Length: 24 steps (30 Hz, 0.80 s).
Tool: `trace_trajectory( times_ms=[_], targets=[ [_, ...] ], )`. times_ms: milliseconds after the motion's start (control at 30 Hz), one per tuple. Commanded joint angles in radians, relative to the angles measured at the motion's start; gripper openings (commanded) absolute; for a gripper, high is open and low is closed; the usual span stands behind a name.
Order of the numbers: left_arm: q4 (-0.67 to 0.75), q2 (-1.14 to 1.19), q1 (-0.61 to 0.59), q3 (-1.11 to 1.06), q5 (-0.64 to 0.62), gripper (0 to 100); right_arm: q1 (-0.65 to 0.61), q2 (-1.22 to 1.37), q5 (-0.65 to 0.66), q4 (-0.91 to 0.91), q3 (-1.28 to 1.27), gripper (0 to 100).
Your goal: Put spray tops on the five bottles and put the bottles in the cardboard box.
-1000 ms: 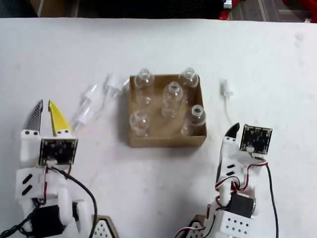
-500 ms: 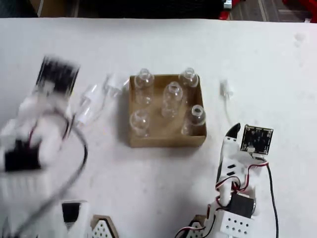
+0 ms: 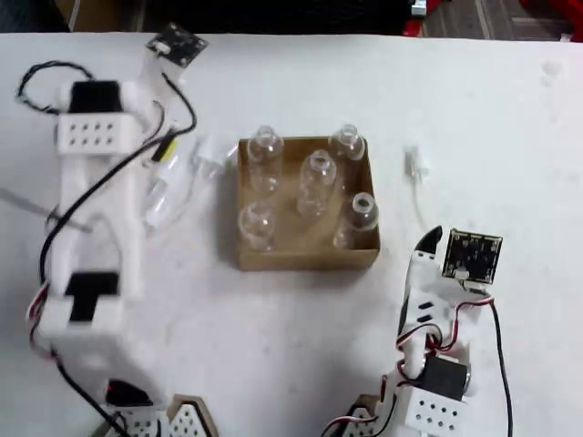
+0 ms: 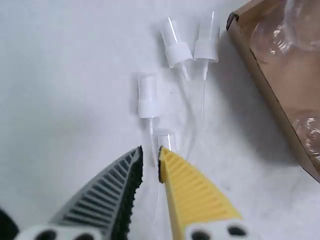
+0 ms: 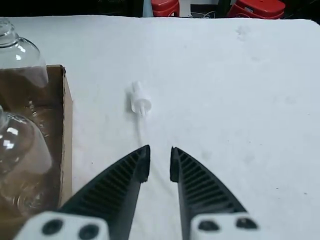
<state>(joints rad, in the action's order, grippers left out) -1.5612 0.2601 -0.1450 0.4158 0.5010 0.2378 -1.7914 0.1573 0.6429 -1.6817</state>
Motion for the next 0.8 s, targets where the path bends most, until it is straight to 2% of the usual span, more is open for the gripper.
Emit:
trace_trajectory(
  times_ms=[0,100,367,533,767],
  targets=[
    [-0.074,0.254,0.008,0.259,0.035,10,0.008,-0.001,-0.002,-0.024,-0.009,5.6],
    [-0.095,0.41,-0.007,0.416,0.032,16,0.007,-0.001,-0.002,-0.024,-0.009,5.6],
    [-0.118,0.751,-0.05,0.787,0.037,16,0.004,0.001,-0.002,-0.024,-0.009,5.6],
    [-0.126,0.888,-0.058,0.97,0.038,16,0.002,0.001,-0.002,-0.024,-0.009,5.6],
    [-0.124,0.977,-0.061,1.054,0.038,16,0.002,0.001,-0.002,-0.024,-0.009,5.6]
  ],
)
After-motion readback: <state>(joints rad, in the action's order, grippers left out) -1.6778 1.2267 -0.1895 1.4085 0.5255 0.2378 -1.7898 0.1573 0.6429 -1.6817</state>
